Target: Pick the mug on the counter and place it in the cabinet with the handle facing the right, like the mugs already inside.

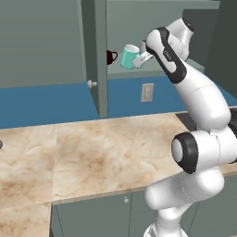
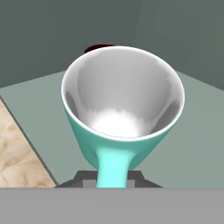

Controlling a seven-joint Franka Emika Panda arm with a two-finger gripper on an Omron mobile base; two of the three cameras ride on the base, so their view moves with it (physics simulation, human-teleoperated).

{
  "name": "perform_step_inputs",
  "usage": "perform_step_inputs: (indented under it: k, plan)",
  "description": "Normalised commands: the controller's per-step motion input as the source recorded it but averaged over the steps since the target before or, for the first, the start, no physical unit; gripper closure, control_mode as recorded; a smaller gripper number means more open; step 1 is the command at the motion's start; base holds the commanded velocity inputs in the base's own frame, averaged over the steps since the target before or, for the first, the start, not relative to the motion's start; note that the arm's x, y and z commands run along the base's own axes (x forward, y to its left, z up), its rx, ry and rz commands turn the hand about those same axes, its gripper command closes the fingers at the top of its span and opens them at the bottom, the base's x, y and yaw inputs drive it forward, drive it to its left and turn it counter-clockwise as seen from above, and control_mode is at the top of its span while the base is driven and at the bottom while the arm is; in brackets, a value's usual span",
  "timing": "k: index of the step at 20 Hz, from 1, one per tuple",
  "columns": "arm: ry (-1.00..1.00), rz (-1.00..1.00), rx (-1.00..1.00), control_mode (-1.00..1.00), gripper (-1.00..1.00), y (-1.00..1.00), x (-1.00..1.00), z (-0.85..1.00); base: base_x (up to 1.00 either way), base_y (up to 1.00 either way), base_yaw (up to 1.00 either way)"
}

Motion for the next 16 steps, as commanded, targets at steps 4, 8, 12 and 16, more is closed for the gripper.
perform_step_inputs:
  k: [4,8,12,16]
  plan:
    - [0.0,0.0,-0.02,-1.0,1.0,-0.08,0.12,-0.11,0.0,0.0,0.0]
    - [0.0,0.0,-0.02,-1.0,1.0,-0.13,0.22,-0.14,0.0,0.0,0.0]
    - [0.0,0.0,-0.03,-1.0,1.0,-0.17,0.3,-0.13,0.0,0.0,0.0]
    - [0.0,0.0,-0.01,-1.0,1.0,-0.1,0.25,-0.12,0.0,0.0,0.0]
